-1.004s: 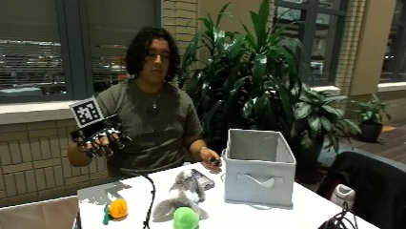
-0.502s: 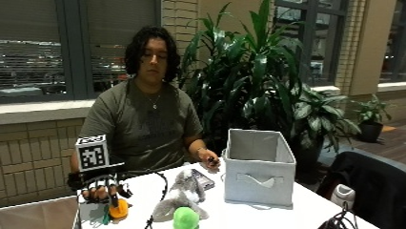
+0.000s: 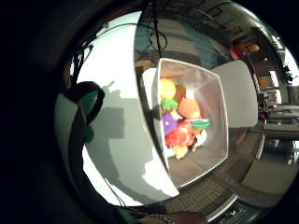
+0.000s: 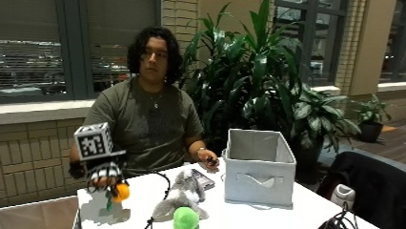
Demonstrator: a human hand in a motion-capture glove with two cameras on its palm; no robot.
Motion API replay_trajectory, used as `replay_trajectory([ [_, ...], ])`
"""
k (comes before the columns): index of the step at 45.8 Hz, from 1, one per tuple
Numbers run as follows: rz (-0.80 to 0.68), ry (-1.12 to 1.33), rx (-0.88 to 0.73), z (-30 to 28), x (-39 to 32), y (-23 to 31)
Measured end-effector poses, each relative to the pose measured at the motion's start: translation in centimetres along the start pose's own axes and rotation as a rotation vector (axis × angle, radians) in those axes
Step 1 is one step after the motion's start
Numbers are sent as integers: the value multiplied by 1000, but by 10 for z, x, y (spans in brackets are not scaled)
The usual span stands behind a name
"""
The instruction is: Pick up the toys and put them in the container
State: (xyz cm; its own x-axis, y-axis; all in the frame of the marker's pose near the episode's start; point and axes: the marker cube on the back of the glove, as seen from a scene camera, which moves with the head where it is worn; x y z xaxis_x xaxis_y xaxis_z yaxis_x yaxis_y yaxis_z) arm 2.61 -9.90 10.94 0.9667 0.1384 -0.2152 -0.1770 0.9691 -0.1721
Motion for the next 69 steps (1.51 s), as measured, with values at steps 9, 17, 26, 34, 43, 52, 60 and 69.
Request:
replay_trajectory([
  [9, -123, -178, 79, -146, -114, 39],
  [17, -594, -174, 214, -207, -265, 63],
  [26, -694, -96, 308, -227, -385, 65],
  [34, -747, -102, 211, -217, -434, 43],
  [43, -709, -112, 131, -202, -401, 13],
  [52, -552, -76, 9, -138, -290, -47],
  [60, -518, -56, -123, -31, -210, -104],
  [69, -295, 64, -201, 59, -169, -112],
])
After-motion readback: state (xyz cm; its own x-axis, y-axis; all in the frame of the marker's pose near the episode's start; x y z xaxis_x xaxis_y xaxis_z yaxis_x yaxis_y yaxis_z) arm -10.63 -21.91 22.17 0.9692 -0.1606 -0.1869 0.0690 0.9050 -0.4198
